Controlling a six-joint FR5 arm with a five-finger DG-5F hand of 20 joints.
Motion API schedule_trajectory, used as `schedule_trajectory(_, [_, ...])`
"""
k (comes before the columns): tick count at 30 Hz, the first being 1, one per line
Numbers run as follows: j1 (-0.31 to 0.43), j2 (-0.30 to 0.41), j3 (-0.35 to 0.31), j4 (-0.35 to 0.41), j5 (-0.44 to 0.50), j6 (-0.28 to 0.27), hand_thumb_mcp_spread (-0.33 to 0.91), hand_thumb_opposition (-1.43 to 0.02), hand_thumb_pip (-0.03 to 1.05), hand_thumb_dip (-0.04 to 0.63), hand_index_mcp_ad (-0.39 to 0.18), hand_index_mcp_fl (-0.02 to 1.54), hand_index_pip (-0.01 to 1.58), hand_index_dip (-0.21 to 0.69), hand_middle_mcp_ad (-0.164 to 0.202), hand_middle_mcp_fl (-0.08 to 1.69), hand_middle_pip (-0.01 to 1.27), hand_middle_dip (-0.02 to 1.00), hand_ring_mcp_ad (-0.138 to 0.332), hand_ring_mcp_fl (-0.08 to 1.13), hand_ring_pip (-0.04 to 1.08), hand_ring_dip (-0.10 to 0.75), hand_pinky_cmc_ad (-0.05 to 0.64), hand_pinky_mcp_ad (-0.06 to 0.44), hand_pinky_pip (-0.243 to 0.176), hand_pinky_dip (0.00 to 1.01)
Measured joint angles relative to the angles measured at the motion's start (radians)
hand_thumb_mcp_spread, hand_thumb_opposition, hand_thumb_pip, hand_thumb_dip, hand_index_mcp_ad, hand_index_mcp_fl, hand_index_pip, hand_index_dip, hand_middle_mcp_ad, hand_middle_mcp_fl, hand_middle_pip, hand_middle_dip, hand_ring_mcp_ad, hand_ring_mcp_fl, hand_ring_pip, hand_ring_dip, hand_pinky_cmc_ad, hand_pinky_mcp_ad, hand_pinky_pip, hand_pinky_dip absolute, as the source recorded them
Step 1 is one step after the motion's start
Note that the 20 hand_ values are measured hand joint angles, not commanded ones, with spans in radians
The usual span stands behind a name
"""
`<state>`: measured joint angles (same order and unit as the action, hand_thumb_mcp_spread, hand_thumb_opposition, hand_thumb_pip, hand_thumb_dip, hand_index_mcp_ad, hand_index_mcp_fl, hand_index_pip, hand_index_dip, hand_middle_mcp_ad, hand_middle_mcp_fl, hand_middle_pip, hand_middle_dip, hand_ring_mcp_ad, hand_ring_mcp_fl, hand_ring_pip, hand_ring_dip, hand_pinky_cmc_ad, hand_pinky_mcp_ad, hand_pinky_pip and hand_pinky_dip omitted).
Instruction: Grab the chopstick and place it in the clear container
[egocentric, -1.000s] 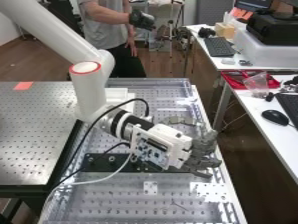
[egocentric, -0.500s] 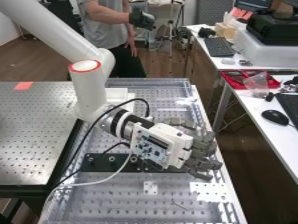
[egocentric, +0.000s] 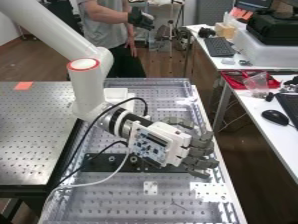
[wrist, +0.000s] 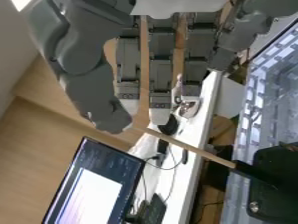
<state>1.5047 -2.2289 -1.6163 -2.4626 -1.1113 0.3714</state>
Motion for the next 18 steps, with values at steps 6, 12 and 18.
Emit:
schedule_trajectory(6, [0.002,0.000,-0.002,0.016,-0.009,0.023,0.56,-0.77,0.69,0.290,-0.056,0.00,1.22,0.098,0.063,0.41,0.72,0.67,0.120,0.41,0.08,0.394,0.318,0.119,0.024,0.17])
schedule_trajectory(12, [0.005,0.002,-0.011,0.039,0.007,0.037,0.56,-0.77,0.67,0.278,-0.056,0.19,1.13,0.086,0.059,0.51,0.67,0.67,0.119,0.42,0.08,0.393,0.316,0.117,0.024,0.17])
schedule_trajectory(18, [0.013,0.003,-0.018,0.041,0.020,0.047,0.56,-0.77,0.65,0.276,-0.056,0.29,1.17,0.063,0.061,0.55,0.66,0.67,0.110,0.46,0.08,0.393,0.332,0.120,0.026,0.17])
